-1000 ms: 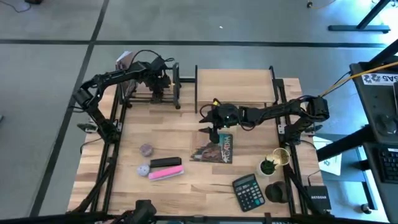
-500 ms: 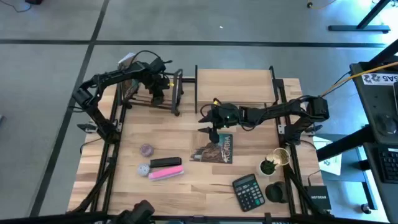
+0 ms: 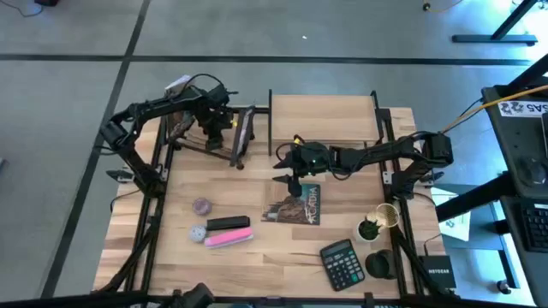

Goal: Stock shelves
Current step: Remove the brown book from the book holder

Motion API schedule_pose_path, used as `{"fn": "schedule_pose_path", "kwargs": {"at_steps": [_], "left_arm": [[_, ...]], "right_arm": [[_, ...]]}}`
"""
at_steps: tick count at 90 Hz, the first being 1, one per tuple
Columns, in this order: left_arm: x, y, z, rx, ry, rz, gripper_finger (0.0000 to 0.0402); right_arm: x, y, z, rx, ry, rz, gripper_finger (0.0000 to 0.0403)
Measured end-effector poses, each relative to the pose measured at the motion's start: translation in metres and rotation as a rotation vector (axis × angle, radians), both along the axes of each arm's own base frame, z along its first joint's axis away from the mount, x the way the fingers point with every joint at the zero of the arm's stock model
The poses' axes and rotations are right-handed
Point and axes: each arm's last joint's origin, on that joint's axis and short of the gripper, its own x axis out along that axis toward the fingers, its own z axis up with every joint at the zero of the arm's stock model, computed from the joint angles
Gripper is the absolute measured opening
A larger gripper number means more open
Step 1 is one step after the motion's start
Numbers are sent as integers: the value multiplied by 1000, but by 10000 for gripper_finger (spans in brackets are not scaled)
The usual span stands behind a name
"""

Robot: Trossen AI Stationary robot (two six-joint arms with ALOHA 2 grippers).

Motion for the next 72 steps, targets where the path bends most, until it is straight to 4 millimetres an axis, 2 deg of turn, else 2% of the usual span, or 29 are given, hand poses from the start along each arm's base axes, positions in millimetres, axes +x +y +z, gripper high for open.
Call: {"fn": "schedule_pose_path", "kwargs": {"at_steps": [21, 42, 72], "left_arm": [[7, -12, 5, 35, 74, -38, 111], [18, -26, 38, 143, 38, -55, 110], [12, -43, 68, 280, 5, -12, 110]], "right_arm": [[0, 0, 0, 1, 0, 0, 195], [0, 0, 0, 0, -1, -1, 195], [0, 0, 0, -1, -1, 0, 195]]}}
